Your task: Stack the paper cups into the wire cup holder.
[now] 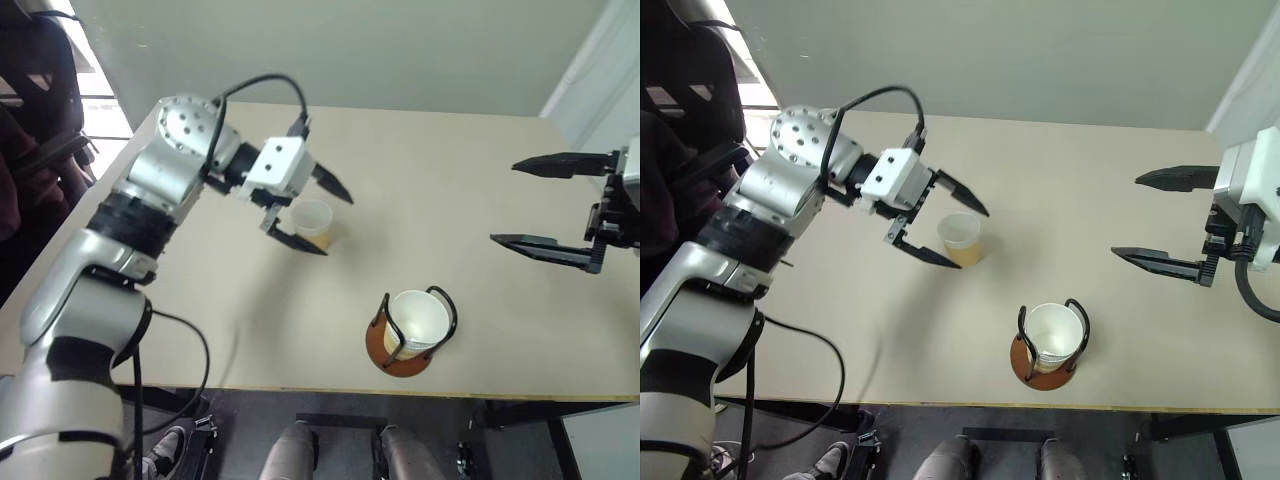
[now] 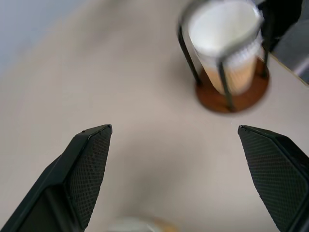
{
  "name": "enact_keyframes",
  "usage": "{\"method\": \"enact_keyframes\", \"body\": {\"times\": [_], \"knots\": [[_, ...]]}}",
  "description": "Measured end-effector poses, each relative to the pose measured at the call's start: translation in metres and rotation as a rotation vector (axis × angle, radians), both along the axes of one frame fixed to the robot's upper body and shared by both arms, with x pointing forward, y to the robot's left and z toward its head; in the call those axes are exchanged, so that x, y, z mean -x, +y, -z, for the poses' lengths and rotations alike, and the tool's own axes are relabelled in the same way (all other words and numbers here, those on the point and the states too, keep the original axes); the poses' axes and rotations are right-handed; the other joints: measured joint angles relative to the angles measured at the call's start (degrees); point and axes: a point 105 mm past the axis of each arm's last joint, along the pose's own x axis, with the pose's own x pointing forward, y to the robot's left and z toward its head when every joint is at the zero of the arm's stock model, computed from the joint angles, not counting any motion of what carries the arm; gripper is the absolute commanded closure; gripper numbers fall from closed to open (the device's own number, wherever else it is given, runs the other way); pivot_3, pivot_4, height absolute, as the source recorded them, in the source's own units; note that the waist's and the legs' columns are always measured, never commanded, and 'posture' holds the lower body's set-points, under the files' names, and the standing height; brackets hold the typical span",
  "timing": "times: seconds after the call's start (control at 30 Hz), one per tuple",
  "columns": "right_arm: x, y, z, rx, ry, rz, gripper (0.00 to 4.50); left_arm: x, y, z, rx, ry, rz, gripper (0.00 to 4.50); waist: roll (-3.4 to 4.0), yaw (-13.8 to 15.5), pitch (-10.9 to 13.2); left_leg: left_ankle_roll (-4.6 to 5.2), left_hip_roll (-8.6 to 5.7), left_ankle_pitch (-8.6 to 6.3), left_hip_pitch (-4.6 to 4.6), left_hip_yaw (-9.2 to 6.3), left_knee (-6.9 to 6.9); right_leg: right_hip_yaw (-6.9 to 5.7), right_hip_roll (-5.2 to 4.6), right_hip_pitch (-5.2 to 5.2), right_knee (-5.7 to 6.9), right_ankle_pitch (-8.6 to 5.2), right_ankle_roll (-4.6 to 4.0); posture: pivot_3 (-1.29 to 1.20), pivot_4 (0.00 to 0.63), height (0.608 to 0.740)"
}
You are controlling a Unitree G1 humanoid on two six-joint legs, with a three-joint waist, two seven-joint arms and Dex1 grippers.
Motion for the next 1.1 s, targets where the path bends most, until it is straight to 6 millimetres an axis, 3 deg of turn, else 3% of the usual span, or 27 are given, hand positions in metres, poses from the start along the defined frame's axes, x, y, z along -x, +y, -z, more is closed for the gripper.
{"method": "enact_keyframes", "body": {"times": [0.33,0.53,0.67,0.83,1.1], "knots": [[-0.009,0.004,0.002,0.010,0.014,-0.040,0.00,-0.037,0.024,0.027,-0.025,-0.021,-0.248,0.02,0.00,0.0,0.0,0.02,-0.02,0.04,0.02,-0.01,-0.02,-0.02,-0.06,-0.03,0.04,0.04,-0.06,0.00,0.150,0.740],[-0.009,0.003,0.002,0.008,0.019,-0.039,0.00,-0.056,0.048,0.053,-0.111,-0.048,-0.383,0.02,-0.01,-0.2,0.0,0.02,-0.02,0.04,0.00,-0.01,-0.05,0.00,-0.06,-0.08,0.03,0.04,-0.06,0.00,0.150,0.740],[-0.009,0.004,0.002,0.009,0.020,-0.040,0.00,-0.070,0.045,0.062,-0.127,-0.095,-0.436,0.02,-0.02,0.2,0.0,0.04,-0.04,0.03,-0.01,0.00,-0.03,0.00,-0.09,-0.07,0.01,0.04,-0.06,0.00,0.150,0.740],[-0.007,0.005,0.004,0.014,0.024,-0.044,0.00,-0.074,0.026,0.062,-0.090,-0.099,-0.406,0.02,-0.02,0.1,0.0,0.05,-0.04,0.03,-0.01,0.01,-0.08,0.01,-0.07,-0.10,0.00,0.04,-0.06,0.00,0.150,0.740],[-0.007,0.003,0.009,0.011,0.051,-0.027,0.00,-0.074,0.027,0.059,-0.096,-0.101,-0.395,0.02,-0.03,-0.1,0.0,0.04,-0.04,0.04,0.00,0.05,-0.09,0.05,-0.05,-0.12,0.01,0.04,-0.06,0.00,0.150,0.740]]}}
